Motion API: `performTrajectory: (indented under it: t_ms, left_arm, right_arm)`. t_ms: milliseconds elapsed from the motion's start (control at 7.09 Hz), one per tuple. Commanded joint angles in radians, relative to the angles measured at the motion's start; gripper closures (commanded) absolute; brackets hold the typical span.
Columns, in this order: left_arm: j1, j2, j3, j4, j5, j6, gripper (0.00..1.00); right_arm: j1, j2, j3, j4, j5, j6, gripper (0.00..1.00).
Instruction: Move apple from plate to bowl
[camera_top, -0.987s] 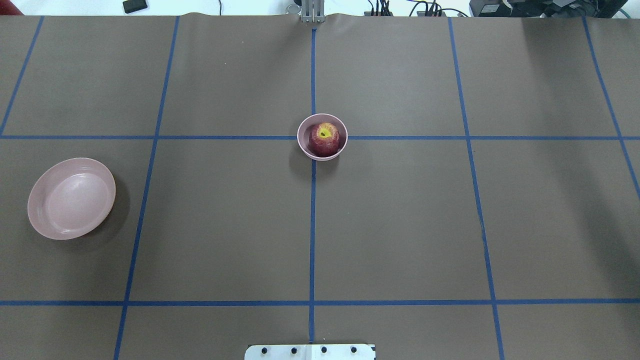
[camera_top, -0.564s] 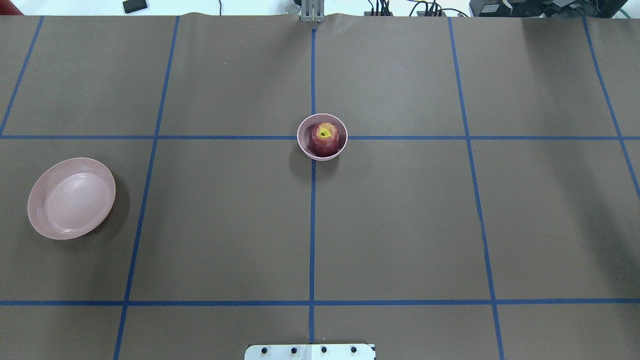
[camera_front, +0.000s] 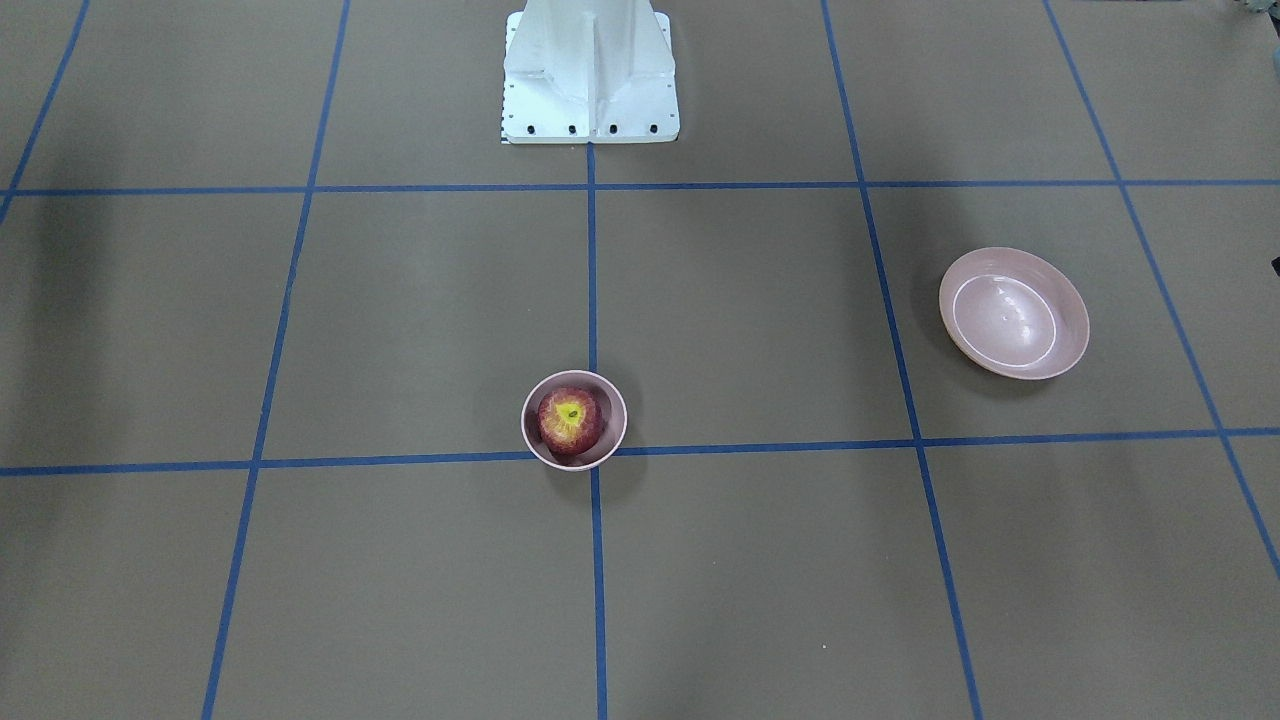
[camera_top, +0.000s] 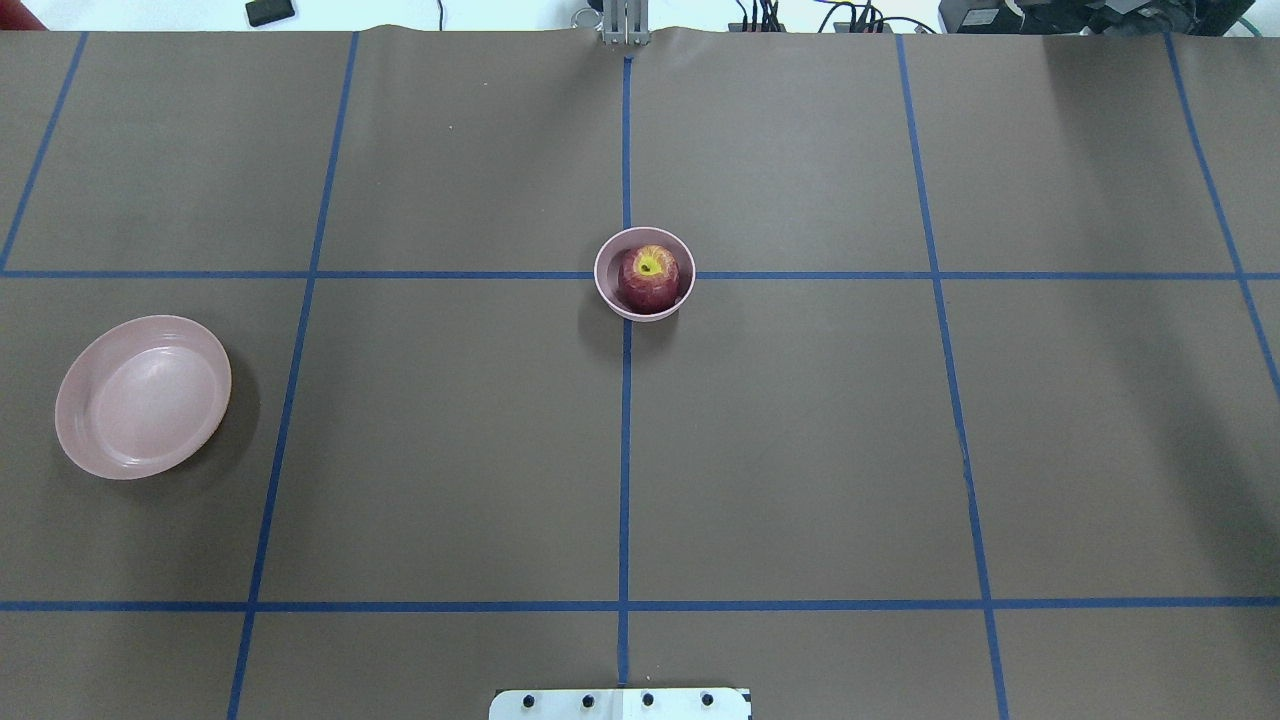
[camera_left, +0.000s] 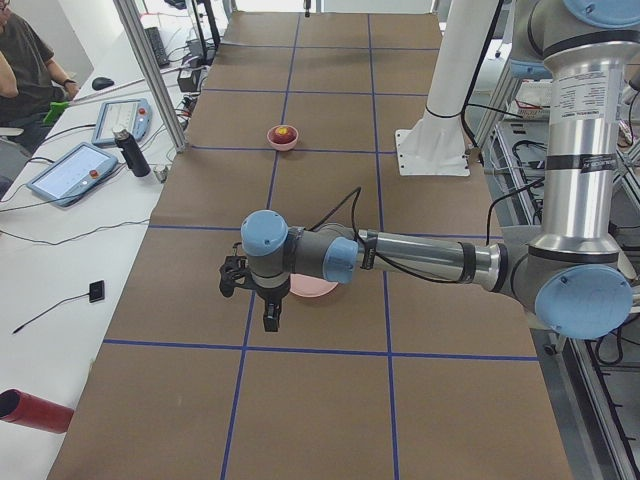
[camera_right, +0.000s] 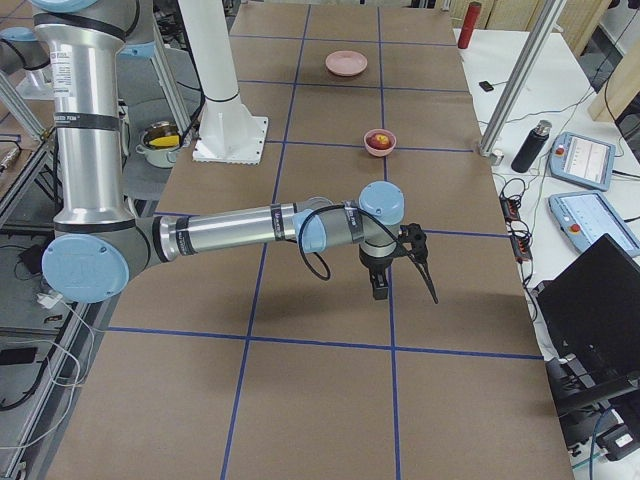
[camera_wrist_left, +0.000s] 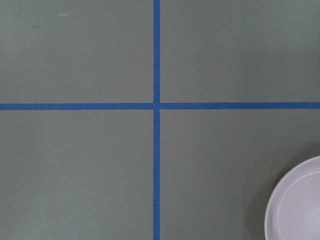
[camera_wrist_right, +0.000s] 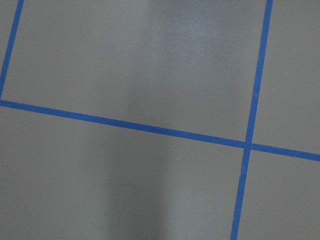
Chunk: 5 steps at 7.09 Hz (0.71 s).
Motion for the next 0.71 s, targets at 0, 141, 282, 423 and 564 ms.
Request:
performTrajectory:
  t_ms: [0,141,282,423,564]
  left_arm:
    - [0.0,0.0,0.0,0.0,-0.002,0.0,0.02]
    - [0.0,0.0,-0.003,-0.001,-0.002,0.002,0.02]
    - [0.002,0.0,-0.003,-0.004,-0.002,0.004,0.02]
    - [0.002,0.0,-0.006,-0.005,-0.002,0.004,0.02]
    - [0.002,0.0,-0.006,-0.005,-0.002,0.004,0.02]
  right_arm:
    - [-0.002,0.0,0.001,0.002,0.0,0.0,0.0]
    - [0.0,0.0,-0.001,0.002,0.0,0.0,0.0]
    - [-0.002,0.0,-0.001,0.002,0.0,0.0,0.0]
    - [-0.003,0.001,-0.001,0.002,0.0,0.0,0.0]
    - [-0.005,0.003,-0.001,0.002,0.0,0.0,0.0]
